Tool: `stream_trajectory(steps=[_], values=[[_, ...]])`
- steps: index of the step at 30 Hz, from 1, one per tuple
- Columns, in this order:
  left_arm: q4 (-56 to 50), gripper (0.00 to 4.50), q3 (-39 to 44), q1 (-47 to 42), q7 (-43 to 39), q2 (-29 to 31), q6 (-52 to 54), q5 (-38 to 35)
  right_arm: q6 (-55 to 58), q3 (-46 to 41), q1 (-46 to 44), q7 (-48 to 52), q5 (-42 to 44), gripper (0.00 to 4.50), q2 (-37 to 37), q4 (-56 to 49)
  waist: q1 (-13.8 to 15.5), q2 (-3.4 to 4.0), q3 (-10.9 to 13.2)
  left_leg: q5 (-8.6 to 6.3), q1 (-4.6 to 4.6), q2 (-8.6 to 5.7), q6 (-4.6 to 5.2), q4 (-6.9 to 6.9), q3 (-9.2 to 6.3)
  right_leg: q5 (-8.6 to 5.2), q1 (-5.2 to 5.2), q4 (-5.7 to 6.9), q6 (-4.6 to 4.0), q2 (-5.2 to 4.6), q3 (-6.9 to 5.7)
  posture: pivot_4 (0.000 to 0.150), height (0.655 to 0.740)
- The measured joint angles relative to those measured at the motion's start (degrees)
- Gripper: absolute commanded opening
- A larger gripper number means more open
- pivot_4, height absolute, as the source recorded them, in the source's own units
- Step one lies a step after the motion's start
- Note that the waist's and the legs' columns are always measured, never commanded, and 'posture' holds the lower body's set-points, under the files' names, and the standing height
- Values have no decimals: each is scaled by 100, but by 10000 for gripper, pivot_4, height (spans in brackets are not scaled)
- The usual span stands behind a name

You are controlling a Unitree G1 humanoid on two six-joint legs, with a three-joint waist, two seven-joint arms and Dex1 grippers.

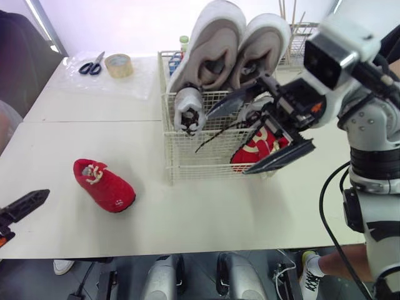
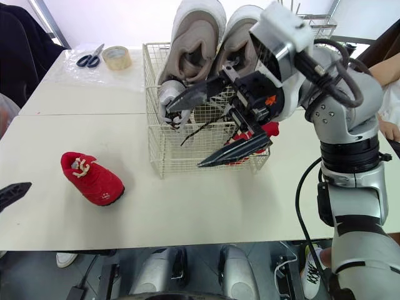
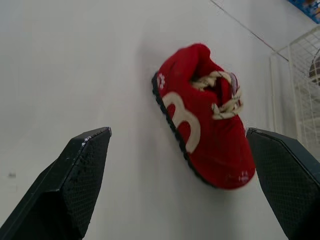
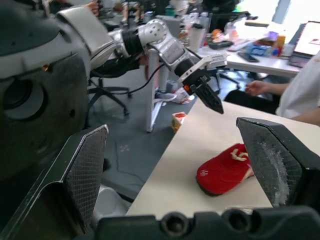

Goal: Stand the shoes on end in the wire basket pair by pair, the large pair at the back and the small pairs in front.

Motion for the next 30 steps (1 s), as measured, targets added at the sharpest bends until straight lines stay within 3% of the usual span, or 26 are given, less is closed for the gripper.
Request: stream_trajectory(steps=[8, 13, 18, 21, 28, 30], values=[[383, 44642, -1333, -810, 580, -48, -569, -371, -397, 431, 559, 114, -236, 45000, -558, -423, -75, 11, -12, 4, -3, 3, -5, -25, 19, 5, -1, 1, -7, -8, 10, 1500, 7371], [1108, 44642, -2398, -2113, 719, -75, -815, 182, -375, 427, 851, -37, -398, 45000, -602, -653, -56, 15, -14, 12, -3, 3, -15, -22, 23, 6, 3, 2, -9, -7, 9, 1500, 7371], [1705, 44642, -3040, -2826, 770, -122, -767, 752, -227, 261, 939, -312, -385, 45000, -619, -870, -59, 13, -16, 14, -3, 0, -18, -19, 27, 8, 7, -5, -7, -12, 11, 1500, 7371], [1839, 36643, -3165, -3113, 766, -174, -724, 960, -142, 185, 1035, -436, -381, 45000, -630, -964, -57, 13, -16, 13, -3, 0, -18, -20, 27, 8, 7, -3, -7, -13, 11, 1500, 7371], [2026, 3100, -3188, -3354, 661, -262, -586, 1168, 21, 31, 1129, -721, -379, 45000, -694, -1184, -57, 13, -16, 13, -3, 0, -18, -20, 26, 8, 6, -2, -7, -15, 11, 1500, 7371], [1982, 3100, -3089, -3351, 660, -271, -588, 1172, 24, 0, 1132, -770, -380, 45000, -724, -1181, -58, 12, -15, 12, -3, 0, -17, -20, 26, 8, 6, -2, -7, -15, 11, 1500, 7371]])
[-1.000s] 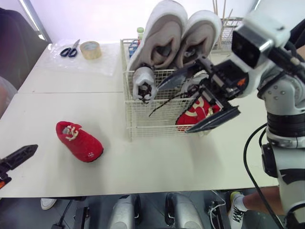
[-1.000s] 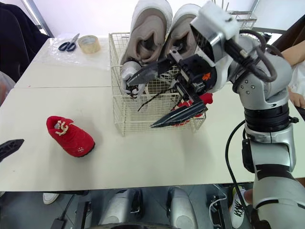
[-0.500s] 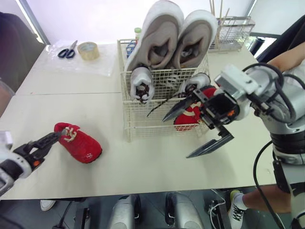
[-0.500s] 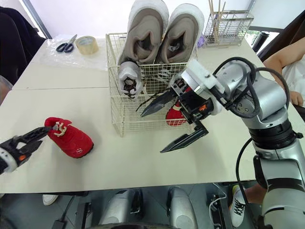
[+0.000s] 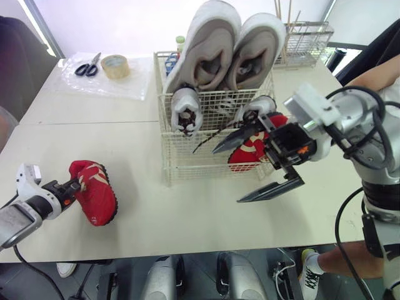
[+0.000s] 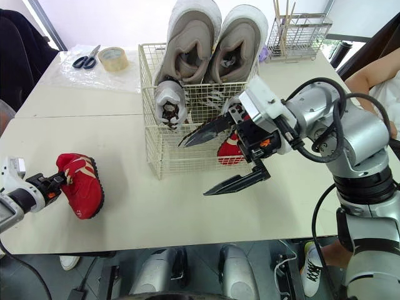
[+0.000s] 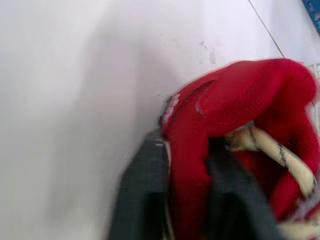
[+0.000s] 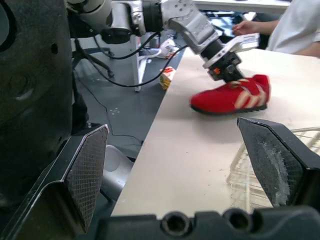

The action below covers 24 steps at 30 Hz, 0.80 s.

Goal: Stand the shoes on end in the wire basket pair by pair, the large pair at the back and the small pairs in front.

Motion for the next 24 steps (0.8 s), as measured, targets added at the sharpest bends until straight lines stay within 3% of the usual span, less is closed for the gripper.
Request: stream_trajectory(steps=[5, 10, 16, 20, 24], values=[[-839, 3100, 802, -192, 79, 101, -337, -44, 110, -134, -41, -290, 5, 45000, 13, 168, 21, -4, 1, 1, -2, -2, -1, 0, 0, 0, 0, -1, -1, -5, 0, 1500, 7371], [-2606, 3100, 1069, -1009, 355, 529, -969, 155, 243, -298, -485, -514, -5, 45000, 57, 714, 8, -2, 1, 0, -1, -23, 0, 0, 4, 0, 4, -5, 0, -22, 0, 1500, 7371], [-4421, 3100, -158, -2329, 510, 464, -1750, 555, -15, -117, -1054, -186, -452, 45000, 108, 1549, 14, -2, 0, 10, 3, -27, 27, 2, 22, 13, 13, -5, 23, -17, -1, 1500, 7371], [-4409, 3100, -1107, -2706, 459, 351, -1746, 1202, -131, -21, -1129, -63, -741, 45000, 104, 1962, 33, -3, 1, 16, 1, -12, 25, 17, 20, 16, 13, 4, 29, 17, -3, 1500, 7371], [-4125, 3100, -1849, -3166, 66, -233, -1987, 2129, -128, -40, -1140, -226, -906, 45000, 123, 2070, 58, -5, 1, 17, 1, -10, 27, 26, 22, 27, 18, 6, 51, 40, -7, 1500, 7371]])
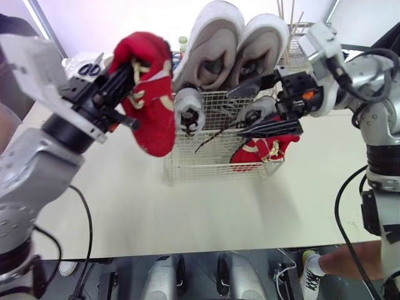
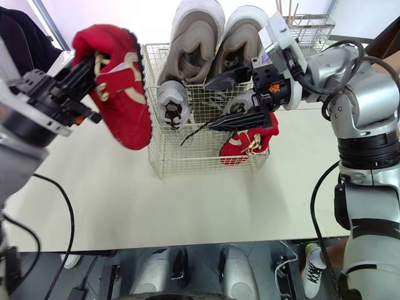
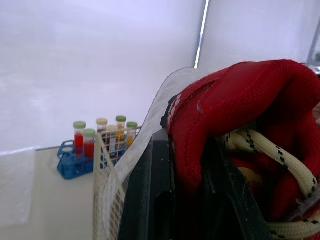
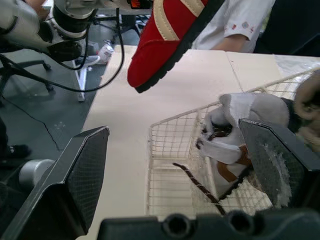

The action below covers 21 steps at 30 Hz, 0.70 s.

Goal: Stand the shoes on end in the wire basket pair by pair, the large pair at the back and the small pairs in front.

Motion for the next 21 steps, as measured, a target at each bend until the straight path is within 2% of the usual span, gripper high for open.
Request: stream_trajectory(steps=[3, 7, 11, 15, 19, 21], values=[[433, 3100, -612, -99, -451, -620, -238, 942, 295, -260, 309, -333, 68, 45000, -12, 12, 66, -5, 1, -1, -2, -1, 3, 7, 6, 4, 2, -1, 8, 2, 2, 1500, 7371], [904, 3100, -1210, -207, -1092, -1053, -470, 1836, 939, -499, 677, -603, 418, 45000, -83, -357, 124, -5, 2, 0, -3, 3, 6, 9, 7, 6, 1, -1, 13, 3, 2, 1500, 7371], [1564, 3100, -1608, -644, -1850, -1524, -854, 2677, 1569, -891, 1200, -883, 747, 45000, -616, -1065, 213, -6, 2, 2, -5, 1, 16, 14, 8, 9, 4, -4, 17, 1, 2, 1500, 7371], [2139, 3100, -1696, -919, -2350, -1938, -1101, 3227, 2055, -1264, 1547, -1232, 1122, 45000, -844, -1657, 262, -7, 1, 5, -4, 4, 23, 21, 7, 10, 5, -2, 19, 1, 2, 1500, 7371], [2254, 3100, -1722, -938, -2575, -2248, -1217, 3644, 2526, -1703, 1989, -1680, 1601, 45000, -923, -2202, 285, -11, -1, 2, -6, 2, 33, 31, 0, 12, 15, -3, 22, -3, 1, 1500, 7371], [2275, 3100, -1729, -942, -2625, -2401, -1232, 3826, 2659, -1780, 2042, -1879, 1761, 45000, -923, -2308, 279, -11, -1, -24, -8, 7, 77, 54, 0, 13, 22, 0, 22, -3, -1, 1500, 7371]])
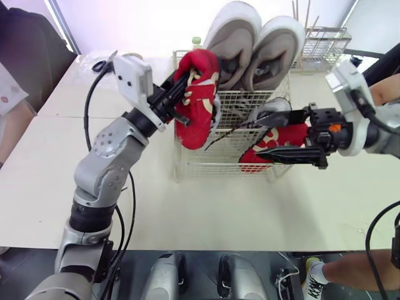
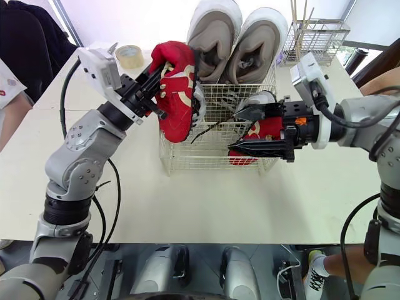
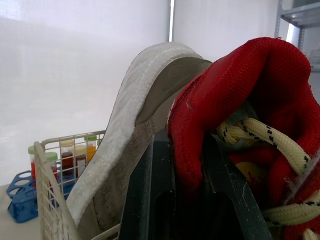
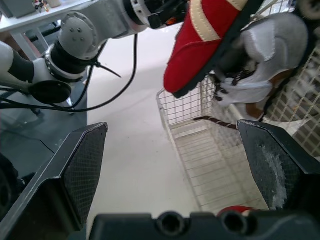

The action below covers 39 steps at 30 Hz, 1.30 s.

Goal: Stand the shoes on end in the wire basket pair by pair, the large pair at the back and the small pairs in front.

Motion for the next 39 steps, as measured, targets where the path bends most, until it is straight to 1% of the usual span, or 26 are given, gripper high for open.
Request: stream_trajectory(steps=[3, 6, 11, 15, 20, 25, 27, 31, 39], values=[[-68, 3100, -49, 13, 24, -104, 5, 264, 54, -35, 98, -179, 121, 45000, 0, -110, 2, 0, 0, -14, -7, 7, 21, 31, -1, 0, 11, 0, 0, 1, -3, 1500, 7371], [-444, 3100, -142, 146, 193, -97, 89, 645, 53, -21, 203, -285, 159, 45000, 2, -100, -11, 0, 0, -21, -10, -1, 33, 39, 6, 0, 12, -5, 0, -12, 2, 1500, 7371], [-973, 3100, -259, 369, 514, -180, 284, 1172, -31, 95, 95, -341, 210, 45000, 29, 34, -19, 2, -1, -23, -10, 0, 34, 41, 7, 0, 11, -5, 1, -18, 3, 1500, 7371], [-1320, 3100, -586, 748, 777, -343, 320, 1699, -184, 308, 13, -283, 146, 45000, 53, 257, -11, 2, -1, -23, -10, 0, 35, 40, 6, 0, 11, -5, 0, -18, 2, 1500, 7371], [-1368, 3100, -898, 1193, 1153, -749, -51, 2518, -254, 474, -86, -181, 92, 45000, 39, 426, -10, 5, -5, -24, -10, 0, 37, 41, 5, 0, 12, -5, -1, -21, 4, 1500, 7371], [-1334, 3100, -1056, 1420, 1330, -973, -374, 3082, -252, 479, -84, -94, 75, 45000, -145, 469, -18, 11, -9, -25, -9, 3, 37, 42, 5, 0, 12, -6, -3, -24, 8, 1500, 7371], [-1336, 3100, -1098, 1563, 1342, -1004, -510, 3301, -252, 475, -83, -72, 59, 45000, -221, 474, -20, 14, -15, -25, -8, 5, 37, 41, 5, -9, 12, -5, -18, -24, 8, 1500, 7371], [-1326, 3100, -1218, 1816, 1399, -1154, -661, 3630, -249, 474, -55, -38, 54, 45000, -236, 482, -26, 43, -39, -26, -7, 7, 37, 41, 6, -9, 12, -6, -19, -25, 10, 1500, 7371], [-1284, 3100, -1293, 2277, 1552, -1571, -787, 3927, -202, 399, 114, -4, 79, 45000, -444, 485, -21, 47, -46, -27, -6, 9, 38, 41, 6, -10, 11, -7, -23, -25, 10, 1500, 7371]])
